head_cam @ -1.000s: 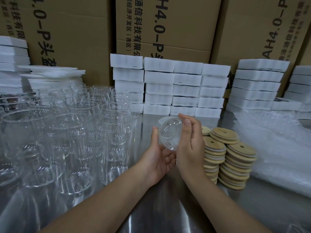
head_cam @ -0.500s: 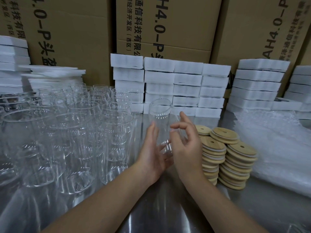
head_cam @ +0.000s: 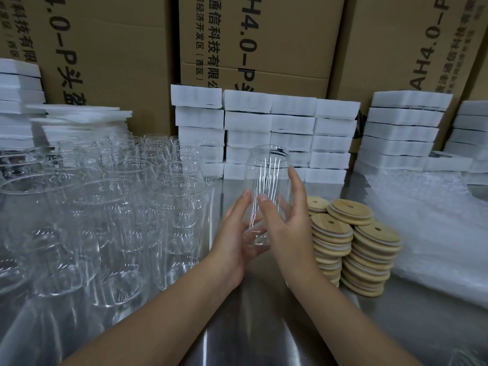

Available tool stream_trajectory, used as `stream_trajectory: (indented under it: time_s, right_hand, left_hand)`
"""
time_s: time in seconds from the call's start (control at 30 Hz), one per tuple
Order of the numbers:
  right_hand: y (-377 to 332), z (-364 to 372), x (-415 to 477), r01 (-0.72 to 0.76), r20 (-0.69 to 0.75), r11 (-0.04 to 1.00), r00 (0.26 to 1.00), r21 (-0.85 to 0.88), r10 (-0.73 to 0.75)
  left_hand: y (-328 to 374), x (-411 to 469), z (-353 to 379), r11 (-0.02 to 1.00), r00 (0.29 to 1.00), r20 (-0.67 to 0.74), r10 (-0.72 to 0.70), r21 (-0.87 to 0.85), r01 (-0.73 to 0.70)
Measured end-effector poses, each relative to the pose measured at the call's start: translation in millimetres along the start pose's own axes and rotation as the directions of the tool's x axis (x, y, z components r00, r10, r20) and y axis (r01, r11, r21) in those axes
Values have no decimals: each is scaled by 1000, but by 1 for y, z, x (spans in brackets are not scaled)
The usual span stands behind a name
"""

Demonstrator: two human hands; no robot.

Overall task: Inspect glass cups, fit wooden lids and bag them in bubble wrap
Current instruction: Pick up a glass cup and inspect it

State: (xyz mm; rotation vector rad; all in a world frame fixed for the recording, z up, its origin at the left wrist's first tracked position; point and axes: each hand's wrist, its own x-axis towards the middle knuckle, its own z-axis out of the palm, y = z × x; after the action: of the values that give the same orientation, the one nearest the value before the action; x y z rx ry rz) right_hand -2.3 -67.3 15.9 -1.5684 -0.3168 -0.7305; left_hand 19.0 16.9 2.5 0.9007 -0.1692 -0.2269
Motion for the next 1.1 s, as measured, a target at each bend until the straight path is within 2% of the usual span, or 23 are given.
stream_trajectory:
  time_s: [0.23,0.4,0.57,0.77,0.87,1.0,1.1]
  right_hand:
    - [-2,-2,3,-120,-8,975,992,189,123]
    - [1,-4,7,-264,-8,937,962,228,273]
    - [5,-4,13,-356,-4,891,928,282,373]
    - [4,-3,13,-271,-72,920,950,284,303]
    - [0,-4,11,-221,-83,942,965,253,248]
    - [-4,-6,11,-137,-197,957,962,256,191]
    - [-4,-7,14,-129,-227,959,956,254,189]
  left_hand:
    - [-1,2,-3,982,988,42,-148,-110,152]
    - [-3,2,-2,980,989,44,-141,-135,146]
    - [-4,3,-5,977,981,129,-144,-138,161]
    - [-5,5,-4,987,989,69,-133,-86,139]
    - [-7,0,2,990,997,13,-77,-114,78]
    - [-10,-6,13,997,996,70,49,-70,-44]
    - [-12,-11,17,994,993,66,101,-43,-98]
